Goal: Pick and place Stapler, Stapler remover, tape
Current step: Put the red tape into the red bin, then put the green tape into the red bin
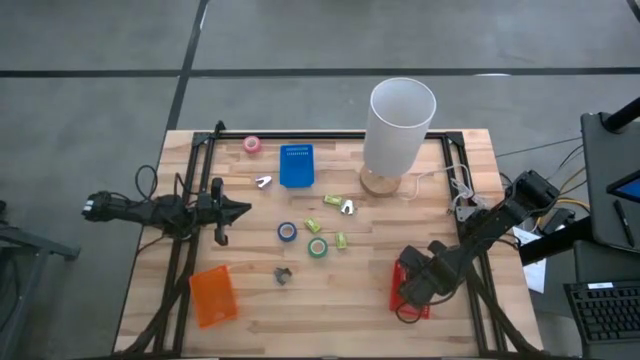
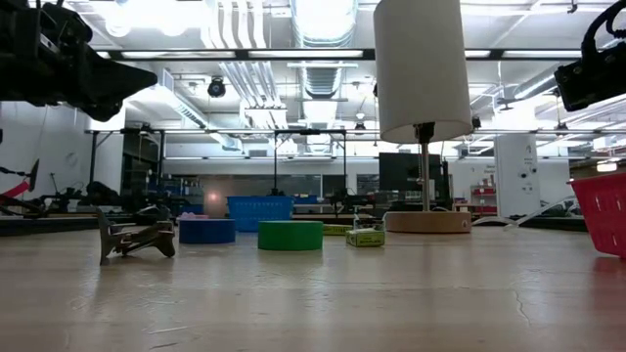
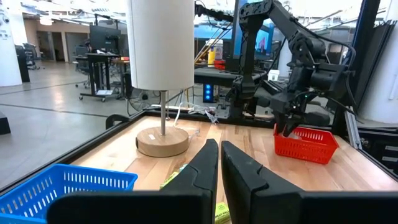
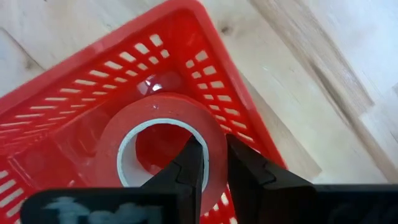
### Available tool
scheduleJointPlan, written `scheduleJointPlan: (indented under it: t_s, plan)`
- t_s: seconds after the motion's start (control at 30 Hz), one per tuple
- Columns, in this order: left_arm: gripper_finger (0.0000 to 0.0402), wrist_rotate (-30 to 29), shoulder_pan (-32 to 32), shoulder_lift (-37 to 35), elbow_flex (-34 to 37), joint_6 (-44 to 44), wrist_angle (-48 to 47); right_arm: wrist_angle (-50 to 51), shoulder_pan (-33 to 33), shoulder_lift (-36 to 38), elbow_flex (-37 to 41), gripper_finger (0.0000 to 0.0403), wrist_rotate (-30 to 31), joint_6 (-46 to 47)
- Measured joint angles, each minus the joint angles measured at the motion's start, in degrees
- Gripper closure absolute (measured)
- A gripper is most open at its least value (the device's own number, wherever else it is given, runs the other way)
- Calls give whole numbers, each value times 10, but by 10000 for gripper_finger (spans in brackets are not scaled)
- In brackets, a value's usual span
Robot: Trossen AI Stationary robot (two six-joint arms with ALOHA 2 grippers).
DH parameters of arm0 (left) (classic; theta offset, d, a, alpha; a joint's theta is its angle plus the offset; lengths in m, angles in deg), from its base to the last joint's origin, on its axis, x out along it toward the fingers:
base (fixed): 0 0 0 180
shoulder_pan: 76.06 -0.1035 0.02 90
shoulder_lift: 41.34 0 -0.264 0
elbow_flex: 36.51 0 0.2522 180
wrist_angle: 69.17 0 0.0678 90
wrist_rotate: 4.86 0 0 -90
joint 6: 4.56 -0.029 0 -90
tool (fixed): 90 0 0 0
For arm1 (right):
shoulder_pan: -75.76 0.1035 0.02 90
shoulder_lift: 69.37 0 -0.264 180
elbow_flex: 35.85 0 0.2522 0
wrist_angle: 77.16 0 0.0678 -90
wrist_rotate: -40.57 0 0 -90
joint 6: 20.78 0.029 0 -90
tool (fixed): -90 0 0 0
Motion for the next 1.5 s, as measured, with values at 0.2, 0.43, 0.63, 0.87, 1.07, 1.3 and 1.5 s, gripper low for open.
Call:
scheduleJointPlan:
  t_s: [0.2, 0.43, 0.63, 0.87, 1.07, 1.3, 1.5]
  plan:
    - [376, 0, 0, 0, 0, 0, 0, -6, 0, 0, 7, 353, 11, 0]
    - [376, 0, 0, 0, 0, 0, 0, -12, 0, 0, 7, 344, 10, -2]
    - [376, 0, 0, 0, 0, 0, 0, -11, 0, 0, 6, 300, 11, -1]
    - [376, 0, 0, 0, 0, 0, 0, -10, 0, 4, 0, 261, 9, -2]
    - [376, 0, 0, 0, 0, 0, 0, 17, -1, 9, -48, 262, 11, -21]
    - [376, 0, 0, 0, 0, 0, 0, 3, -4, 10, -124, 280, 124, -112]
    - [376, 0, 0, 0, 0, 0, 0, -103, -41, 10, -140, 289, 210, -294]
